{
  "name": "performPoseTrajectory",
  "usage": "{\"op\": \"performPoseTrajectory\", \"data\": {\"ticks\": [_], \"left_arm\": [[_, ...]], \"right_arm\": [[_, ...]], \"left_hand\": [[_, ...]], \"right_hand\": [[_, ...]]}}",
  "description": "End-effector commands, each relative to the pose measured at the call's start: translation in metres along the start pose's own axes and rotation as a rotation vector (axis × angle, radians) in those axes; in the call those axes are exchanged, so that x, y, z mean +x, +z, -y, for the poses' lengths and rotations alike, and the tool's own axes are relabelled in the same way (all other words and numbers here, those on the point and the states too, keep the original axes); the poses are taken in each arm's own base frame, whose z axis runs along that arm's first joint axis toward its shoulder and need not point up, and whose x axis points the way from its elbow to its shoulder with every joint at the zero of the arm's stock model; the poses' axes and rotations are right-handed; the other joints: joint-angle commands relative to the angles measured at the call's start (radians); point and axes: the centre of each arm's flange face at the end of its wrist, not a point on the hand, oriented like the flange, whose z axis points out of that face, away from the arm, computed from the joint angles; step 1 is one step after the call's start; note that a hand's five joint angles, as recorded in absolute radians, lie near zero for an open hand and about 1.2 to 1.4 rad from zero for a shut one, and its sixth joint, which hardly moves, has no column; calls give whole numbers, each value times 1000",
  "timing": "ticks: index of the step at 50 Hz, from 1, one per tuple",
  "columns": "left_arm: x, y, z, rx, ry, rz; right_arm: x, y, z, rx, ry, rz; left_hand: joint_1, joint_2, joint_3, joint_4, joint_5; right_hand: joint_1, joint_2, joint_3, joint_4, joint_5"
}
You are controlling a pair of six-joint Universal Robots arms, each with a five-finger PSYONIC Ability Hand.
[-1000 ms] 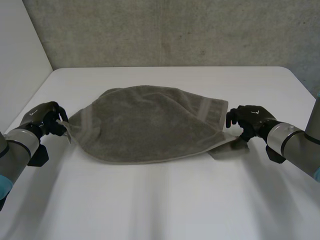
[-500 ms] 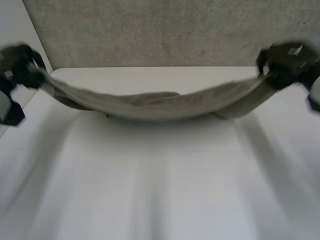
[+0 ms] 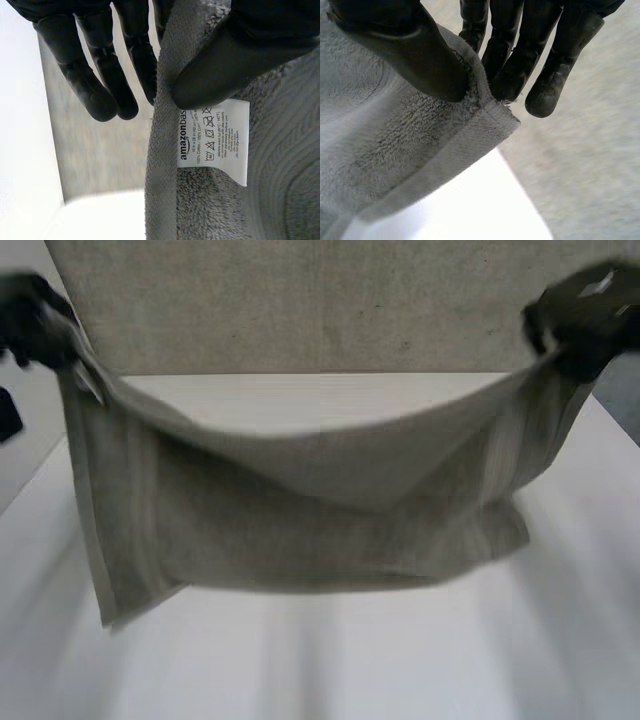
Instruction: Fold the towel.
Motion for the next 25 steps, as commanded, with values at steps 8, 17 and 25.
{"op": "performPoseTrajectory", "data": {"ticks": [8,17,25], "left_arm": [[3,70,-19,-35,-15,-35],[23,46,115,477,-208,-147],[18,53,109,517,-317,-194]], "right_arm": [[7,65,20,159,-104,-186],[75,15,122,751,113,-468],[55,29,101,620,96,-369]], "left_hand": [[-32,-101,-128,-119,-267],[-32,-101,-128,-119,-267],[-32,-101,-128,-119,-267]], "right_hand": [[55,70,60,61,53],[55,70,60,61,53],[55,70,60,61,53]]}}
